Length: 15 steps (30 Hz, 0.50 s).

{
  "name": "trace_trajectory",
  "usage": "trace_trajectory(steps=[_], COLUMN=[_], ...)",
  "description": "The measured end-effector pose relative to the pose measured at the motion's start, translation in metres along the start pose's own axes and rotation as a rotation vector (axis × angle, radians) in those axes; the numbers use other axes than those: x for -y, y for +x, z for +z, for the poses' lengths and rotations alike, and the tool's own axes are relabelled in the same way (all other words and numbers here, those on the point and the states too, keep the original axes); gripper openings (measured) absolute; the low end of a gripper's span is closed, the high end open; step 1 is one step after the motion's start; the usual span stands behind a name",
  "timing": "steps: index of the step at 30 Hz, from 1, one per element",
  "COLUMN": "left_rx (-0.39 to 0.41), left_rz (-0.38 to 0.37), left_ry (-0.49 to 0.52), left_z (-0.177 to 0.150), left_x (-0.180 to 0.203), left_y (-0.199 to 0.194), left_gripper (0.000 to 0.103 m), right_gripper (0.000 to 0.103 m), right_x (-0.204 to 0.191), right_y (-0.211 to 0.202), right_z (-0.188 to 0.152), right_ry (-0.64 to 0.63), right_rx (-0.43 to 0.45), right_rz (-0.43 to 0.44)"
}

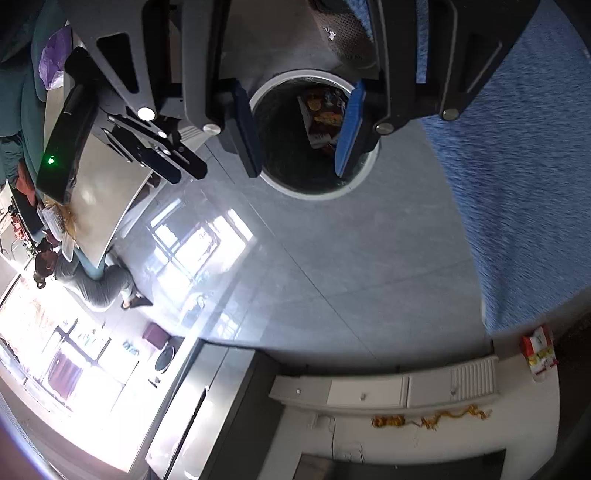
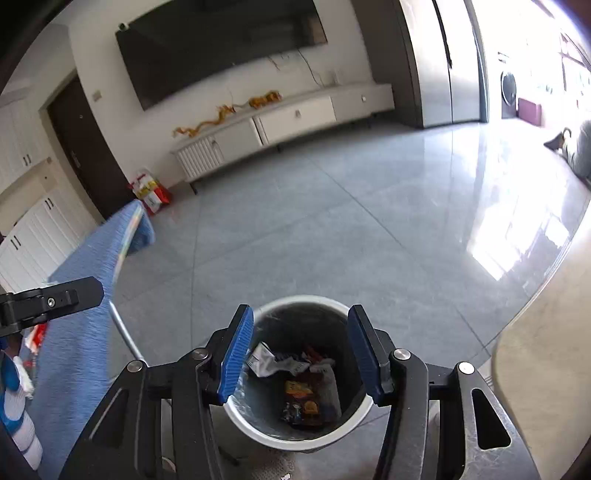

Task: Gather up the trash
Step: 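Move both grippers back to the trash on the rug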

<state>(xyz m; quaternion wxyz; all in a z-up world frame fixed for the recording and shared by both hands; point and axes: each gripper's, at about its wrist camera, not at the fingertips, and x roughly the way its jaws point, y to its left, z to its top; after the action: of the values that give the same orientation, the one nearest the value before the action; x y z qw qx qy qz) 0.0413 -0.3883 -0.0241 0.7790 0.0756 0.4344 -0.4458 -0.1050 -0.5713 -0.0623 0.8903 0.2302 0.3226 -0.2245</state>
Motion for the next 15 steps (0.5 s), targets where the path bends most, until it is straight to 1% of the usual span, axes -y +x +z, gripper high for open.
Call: trace_trajectory(steps=[2, 3, 5, 9, 15], left_rx=[0.057, 0.081, 0.140, 0.248, 0.345], left_rz=[0.013, 0.018, 0.031, 0.067, 0.123], left_ry=[0.010, 0.009, -0.001, -0.009, -0.031], left_z=[0.000, 0.000, 0.001, -0.006, -0.026], left_x=[0.000, -0.003, -0.009, -0.024, -0.055], left_y=[-0.029, -0.042, -0.071, -0.126, -0.195], left_gripper=[0.042, 0.047, 0.055, 0.060, 0.061], right_gripper=[0.053, 0.053, 0.056, 0.058, 0.059], right_x=[-0.010, -0.016, -0.025, -0.053, -0.094], right_y=[-0.020, -0.030, -0.048, -0.086, -0.128], right_z=[0.007, 0.011, 0.018, 0.030, 0.040], right_ry=[-0.017, -0.025, -0.040, -0.080, -0.149], right_rx=[0.040, 0.062, 0.102, 0.183, 0.263], right_rz=[0.012, 0.021, 0.037, 0.082, 0.148])
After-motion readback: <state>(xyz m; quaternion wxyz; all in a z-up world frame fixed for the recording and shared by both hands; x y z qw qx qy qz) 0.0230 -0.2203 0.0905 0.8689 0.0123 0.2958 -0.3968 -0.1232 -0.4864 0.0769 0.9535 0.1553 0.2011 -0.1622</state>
